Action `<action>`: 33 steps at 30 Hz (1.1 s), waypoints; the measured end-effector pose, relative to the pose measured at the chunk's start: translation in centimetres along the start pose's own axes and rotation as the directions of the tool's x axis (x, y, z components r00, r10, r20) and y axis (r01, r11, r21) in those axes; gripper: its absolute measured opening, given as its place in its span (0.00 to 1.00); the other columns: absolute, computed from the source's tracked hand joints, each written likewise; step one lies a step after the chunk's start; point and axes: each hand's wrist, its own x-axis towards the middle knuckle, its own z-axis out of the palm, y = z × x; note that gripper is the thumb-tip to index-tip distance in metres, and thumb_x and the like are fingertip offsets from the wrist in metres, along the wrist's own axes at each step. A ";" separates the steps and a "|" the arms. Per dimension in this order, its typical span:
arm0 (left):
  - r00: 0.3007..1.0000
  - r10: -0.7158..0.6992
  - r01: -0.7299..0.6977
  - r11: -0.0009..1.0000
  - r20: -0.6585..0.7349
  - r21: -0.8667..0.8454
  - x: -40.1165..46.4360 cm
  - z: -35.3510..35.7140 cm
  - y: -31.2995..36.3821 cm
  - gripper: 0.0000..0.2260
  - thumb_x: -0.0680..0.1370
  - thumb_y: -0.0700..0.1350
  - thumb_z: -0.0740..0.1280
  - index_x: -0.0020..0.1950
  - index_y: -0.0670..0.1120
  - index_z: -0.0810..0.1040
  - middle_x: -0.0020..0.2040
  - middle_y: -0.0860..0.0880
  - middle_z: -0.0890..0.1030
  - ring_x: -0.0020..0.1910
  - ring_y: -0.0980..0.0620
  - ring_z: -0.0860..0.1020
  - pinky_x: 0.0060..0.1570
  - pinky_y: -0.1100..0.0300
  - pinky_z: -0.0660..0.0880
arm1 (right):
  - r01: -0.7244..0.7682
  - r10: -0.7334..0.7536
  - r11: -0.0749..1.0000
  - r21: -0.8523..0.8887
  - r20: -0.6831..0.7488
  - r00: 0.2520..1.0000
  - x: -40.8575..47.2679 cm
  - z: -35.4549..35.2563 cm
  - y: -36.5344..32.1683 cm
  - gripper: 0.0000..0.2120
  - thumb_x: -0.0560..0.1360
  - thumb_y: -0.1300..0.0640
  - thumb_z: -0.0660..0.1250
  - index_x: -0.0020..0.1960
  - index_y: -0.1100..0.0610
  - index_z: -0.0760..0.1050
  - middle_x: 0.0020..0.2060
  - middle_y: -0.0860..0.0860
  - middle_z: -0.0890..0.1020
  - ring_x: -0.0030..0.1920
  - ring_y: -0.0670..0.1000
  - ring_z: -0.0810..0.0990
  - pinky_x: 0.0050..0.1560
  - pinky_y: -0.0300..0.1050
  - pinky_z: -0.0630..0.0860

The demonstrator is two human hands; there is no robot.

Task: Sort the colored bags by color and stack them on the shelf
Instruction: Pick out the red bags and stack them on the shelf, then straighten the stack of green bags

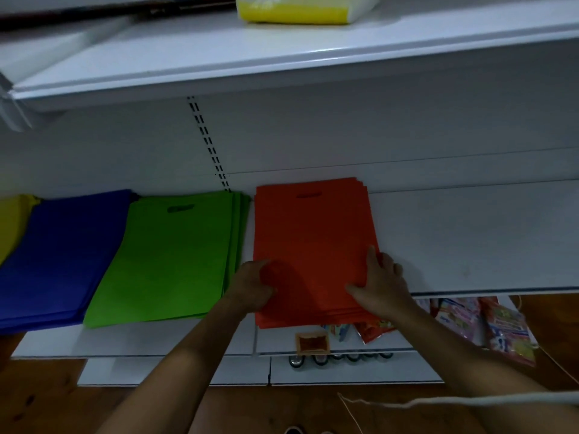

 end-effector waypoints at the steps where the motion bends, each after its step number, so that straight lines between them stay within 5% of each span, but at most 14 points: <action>1: 1.000 -0.014 0.015 0.999 0.005 -0.031 0.0 -0.1 -0.1 0.28 0.74 0.33 0.68 0.72 0.46 0.68 0.65 0.46 0.74 0.60 0.49 0.73 0.57 0.56 0.75 | -0.008 0.008 1.000 0.010 -0.005 1.000 0.1 -0.2 0.2 0.50 0.73 0.38 0.66 0.79 0.53 0.36 0.77 0.56 0.51 0.74 0.61 0.54 0.71 0.57 0.60; 7: 1.000 0.014 -0.014 1.000 -0.014 -0.017 -0.5 -0.1 0.0 0.25 0.74 0.38 0.71 0.70 0.48 0.70 0.64 0.48 0.72 0.62 0.48 0.73 0.60 0.54 0.75 | -0.001 0.000 1.000 0.026 0.036 0.999 0.2 -0.5 0.6 0.51 0.73 0.37 0.67 0.78 0.51 0.35 0.78 0.56 0.49 0.76 0.61 0.51 0.73 0.58 0.58; 10: 0.995 0.062 -0.061 0.998 -0.076 0.014 -0.4 -0.7 0.3 0.16 0.75 0.39 0.69 0.63 0.47 0.76 0.61 0.50 0.75 0.58 0.51 0.75 0.54 0.59 0.76 | 0.007 -0.006 1.000 0.016 -0.031 1.000 0.1 -1.0 0.2 0.47 0.73 0.35 0.64 0.79 0.51 0.40 0.78 0.56 0.48 0.76 0.61 0.50 0.73 0.59 0.57; 14: 0.979 0.118 -0.115 0.993 -0.166 0.028 -0.2 -2.6 0.4 0.17 0.78 0.44 0.67 0.66 0.46 0.74 0.63 0.49 0.77 0.49 0.57 0.75 0.44 0.70 0.69 | 0.112 -0.118 0.993 -0.046 -0.164 0.979 0.5 -1.3 -2.4 0.41 0.74 0.35 0.62 0.79 0.52 0.49 0.78 0.56 0.52 0.76 0.60 0.53 0.72 0.59 0.59; 18: 0.965 0.141 -0.123 0.988 -0.221 0.092 -0.1 -5.7 -0.2 0.18 0.78 0.47 0.67 0.67 0.46 0.73 0.64 0.47 0.75 0.54 0.50 0.76 0.52 0.61 0.73 | 0.220 -0.231 0.972 -0.088 -0.162 0.959 0.4 -0.6 -7.1 0.37 0.76 0.40 0.63 0.78 0.52 0.53 0.76 0.55 0.57 0.75 0.59 0.57 0.71 0.58 0.64; 22: 0.944 0.117 -0.108 0.993 -0.310 0.047 0.7 -9.6 -2.7 0.16 0.77 0.44 0.68 0.65 0.46 0.75 0.63 0.45 0.76 0.47 0.52 0.75 0.41 0.62 0.70 | 0.318 -0.309 0.942 0.108 -0.091 0.947 0.0 1.3 -12.0 0.33 0.77 0.47 0.66 0.78 0.51 0.56 0.73 0.54 0.65 0.71 0.54 0.67 0.68 0.50 0.69; 27: 0.945 0.040 -0.053 0.998 -0.325 -0.032 2.1 -15.1 -8.1 0.19 0.77 0.44 0.68 0.67 0.44 0.73 0.65 0.43 0.73 0.51 0.50 0.72 0.49 0.60 0.71 | 0.289 -0.284 0.921 0.262 -0.056 0.957 -0.2 5.2 -17.1 0.29 0.77 0.56 0.67 0.75 0.54 0.62 0.68 0.53 0.73 0.62 0.49 0.75 0.56 0.38 0.70; 30: 0.952 -0.011 0.003 1.000 -0.305 -0.026 2.6 -18.2 -11.6 0.22 0.78 0.44 0.67 0.70 0.43 0.69 0.66 0.42 0.73 0.51 0.49 0.74 0.47 0.60 0.69 | 0.240 -0.248 0.915 0.323 -0.016 0.969 -0.2 7.6 -20.1 0.25 0.78 0.58 0.66 0.73 0.55 0.64 0.63 0.50 0.74 0.59 0.48 0.75 0.54 0.38 0.70; 33: 0.959 -0.076 0.086 0.996 -0.273 0.026 3.3 -20.7 -14.8 0.27 0.74 0.51 0.67 0.69 0.42 0.68 0.64 0.42 0.75 0.56 0.42 0.77 0.55 0.54 0.74 | 0.187 -0.197 0.920 0.346 -0.005 0.980 0.3 9.5 -22.4 0.22 0.77 0.56 0.67 0.69 0.54 0.67 0.59 0.49 0.75 0.58 0.51 0.77 0.54 0.43 0.75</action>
